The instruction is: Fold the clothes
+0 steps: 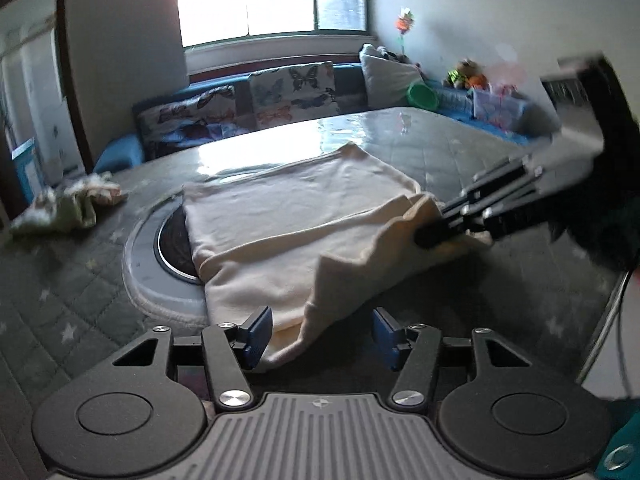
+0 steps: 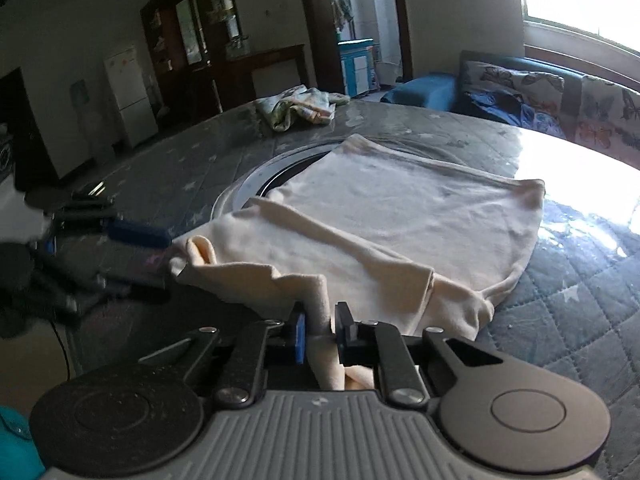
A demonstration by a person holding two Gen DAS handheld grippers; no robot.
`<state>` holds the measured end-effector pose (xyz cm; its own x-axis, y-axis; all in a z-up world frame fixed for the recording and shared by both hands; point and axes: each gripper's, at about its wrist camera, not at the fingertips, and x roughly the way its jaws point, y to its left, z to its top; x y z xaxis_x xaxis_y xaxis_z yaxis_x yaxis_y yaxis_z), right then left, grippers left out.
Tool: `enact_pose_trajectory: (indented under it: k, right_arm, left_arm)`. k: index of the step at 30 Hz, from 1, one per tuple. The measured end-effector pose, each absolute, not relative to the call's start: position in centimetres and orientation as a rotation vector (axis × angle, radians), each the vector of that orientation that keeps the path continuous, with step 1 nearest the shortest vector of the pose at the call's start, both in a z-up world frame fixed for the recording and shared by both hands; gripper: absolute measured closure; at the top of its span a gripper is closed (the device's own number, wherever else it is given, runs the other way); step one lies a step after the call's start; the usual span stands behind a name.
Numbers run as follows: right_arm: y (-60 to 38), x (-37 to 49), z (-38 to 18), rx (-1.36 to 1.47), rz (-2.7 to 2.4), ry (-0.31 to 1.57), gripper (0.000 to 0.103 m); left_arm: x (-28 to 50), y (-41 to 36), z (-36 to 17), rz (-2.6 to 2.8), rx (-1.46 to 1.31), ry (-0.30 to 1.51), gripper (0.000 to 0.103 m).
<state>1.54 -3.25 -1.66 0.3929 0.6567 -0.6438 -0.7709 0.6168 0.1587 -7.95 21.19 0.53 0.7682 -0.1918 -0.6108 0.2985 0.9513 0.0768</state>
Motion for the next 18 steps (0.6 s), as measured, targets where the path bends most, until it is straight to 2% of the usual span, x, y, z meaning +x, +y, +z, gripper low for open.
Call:
enact_pose_trajectory:
  k: [7, 10, 12, 15, 18]
  right_arm:
    - [-3.0, 1.9, -1.4, -0.162, 0.897, 0.721, 0.090]
    - [-3.0, 1.8, -1.4, -0.156, 0.892, 0.718, 0.091]
    - [-3.1, 1.7, -1.5, -0.150, 0.890, 0.716, 0.091]
    - [-3.2, 1.7, -1.6, -0.137, 0.890, 0.711, 0.092]
    - [-3.4, 1.5, -1.4, -0.122, 0.895, 0.702, 0.093]
  left_arm:
    - [-6.8, 20.3, -1.3, -0.272, 0.344, 0.618, 0.047]
    - [-6.0, 20.7, -2.0, -0.276, 0.374, 0.629, 0.060]
    - [-5.5, 21.1, -2.3, -0.277, 0.376, 0.643, 0.077]
    - [-5.5, 21.5, -2.3, -0.288, 0.358, 0.635, 0.092]
    - [-6.0, 21.5, -1.8, -0.293, 0.340, 0.619, 0.096]
